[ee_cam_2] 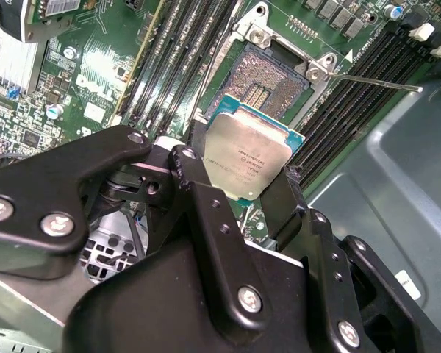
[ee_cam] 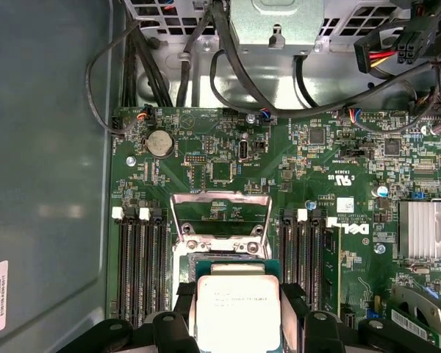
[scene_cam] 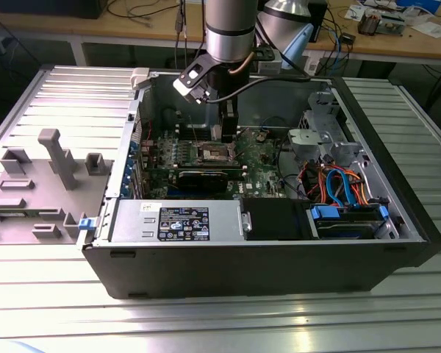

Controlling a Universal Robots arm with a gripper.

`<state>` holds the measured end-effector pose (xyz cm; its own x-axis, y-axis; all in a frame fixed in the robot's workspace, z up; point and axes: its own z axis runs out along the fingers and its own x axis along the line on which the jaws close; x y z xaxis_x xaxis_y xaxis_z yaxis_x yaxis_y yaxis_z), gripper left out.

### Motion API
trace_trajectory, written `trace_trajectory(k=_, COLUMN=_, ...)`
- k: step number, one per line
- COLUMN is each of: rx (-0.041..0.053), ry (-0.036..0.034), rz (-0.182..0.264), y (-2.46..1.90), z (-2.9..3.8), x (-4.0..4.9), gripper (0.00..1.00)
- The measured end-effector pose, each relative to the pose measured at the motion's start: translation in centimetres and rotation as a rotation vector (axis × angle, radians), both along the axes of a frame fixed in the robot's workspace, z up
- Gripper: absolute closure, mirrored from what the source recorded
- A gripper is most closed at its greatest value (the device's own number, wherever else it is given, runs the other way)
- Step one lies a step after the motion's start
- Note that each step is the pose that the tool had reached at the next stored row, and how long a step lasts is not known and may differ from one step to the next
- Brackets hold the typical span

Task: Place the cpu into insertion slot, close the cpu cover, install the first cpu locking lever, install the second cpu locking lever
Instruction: 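Place the cpu into insertion slot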

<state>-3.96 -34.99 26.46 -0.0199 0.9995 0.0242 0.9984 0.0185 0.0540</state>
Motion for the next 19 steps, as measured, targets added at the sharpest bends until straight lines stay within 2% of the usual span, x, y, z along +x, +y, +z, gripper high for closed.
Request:
trace_trajectory(k=10, rx=0.0003, ry=-0.0002, rz=0.000, y=0.00, z=-0.10, x=0.00, gripper=0.46)
trace_trajectory(k=15, rx=0.0000, ry=-0.0001, rz=0.000, y=0.04, z=-1.17, x=-0.08, gripper=0.46)
trace_trajectory(k=17, rx=0.0001, ry=-0.0036, rz=0.000, y=0.06, z=-1.46, x=-0.26, gripper=0.46)
trace_trajectory(k=18, rx=-0.0002, ry=-0.0101, rz=0.000, y=0.06, z=-1.55, x=-0.45, gripper=0.46)
trace_trajectory(k=19, rx=-0.0002, ry=-0.0129, rz=0.000, y=0.06, z=-1.58, x=-0.52, gripper=0.46)
